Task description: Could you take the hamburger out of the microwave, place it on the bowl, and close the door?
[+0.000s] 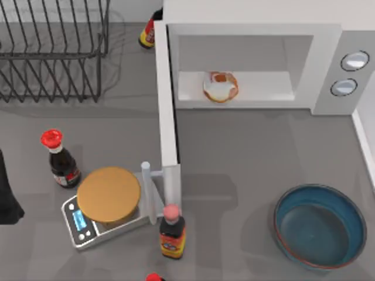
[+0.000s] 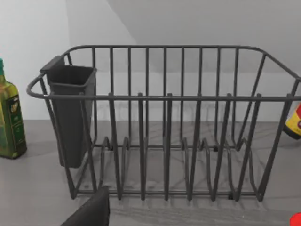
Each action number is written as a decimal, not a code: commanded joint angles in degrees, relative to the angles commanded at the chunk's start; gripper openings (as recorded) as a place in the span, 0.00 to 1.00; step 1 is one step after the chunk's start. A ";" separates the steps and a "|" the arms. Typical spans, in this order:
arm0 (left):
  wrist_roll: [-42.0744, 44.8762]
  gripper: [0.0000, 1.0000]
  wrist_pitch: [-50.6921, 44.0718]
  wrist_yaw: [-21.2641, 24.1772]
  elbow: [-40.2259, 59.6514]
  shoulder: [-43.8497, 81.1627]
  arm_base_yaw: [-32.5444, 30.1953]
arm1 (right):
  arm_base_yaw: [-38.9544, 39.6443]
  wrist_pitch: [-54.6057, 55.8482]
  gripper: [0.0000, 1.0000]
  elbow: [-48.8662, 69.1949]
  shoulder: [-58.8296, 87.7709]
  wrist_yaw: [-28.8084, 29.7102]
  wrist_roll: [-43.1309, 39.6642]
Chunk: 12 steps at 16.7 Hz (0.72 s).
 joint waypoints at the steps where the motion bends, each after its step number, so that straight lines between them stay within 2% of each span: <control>1: 0.00 1.00 0.00 0.00 0.00 0.00 0.00 | 0.00 0.00 1.00 0.00 0.00 0.00 0.00; 6: 0.00 1.00 0.00 0.00 0.00 0.00 0.00 | 2.17 2.69 1.00 4.25 8.28 2.13 0.93; 12: 0.00 1.00 0.00 0.00 0.00 0.00 0.00 | 8.82 10.93 1.00 17.28 33.78 8.65 3.76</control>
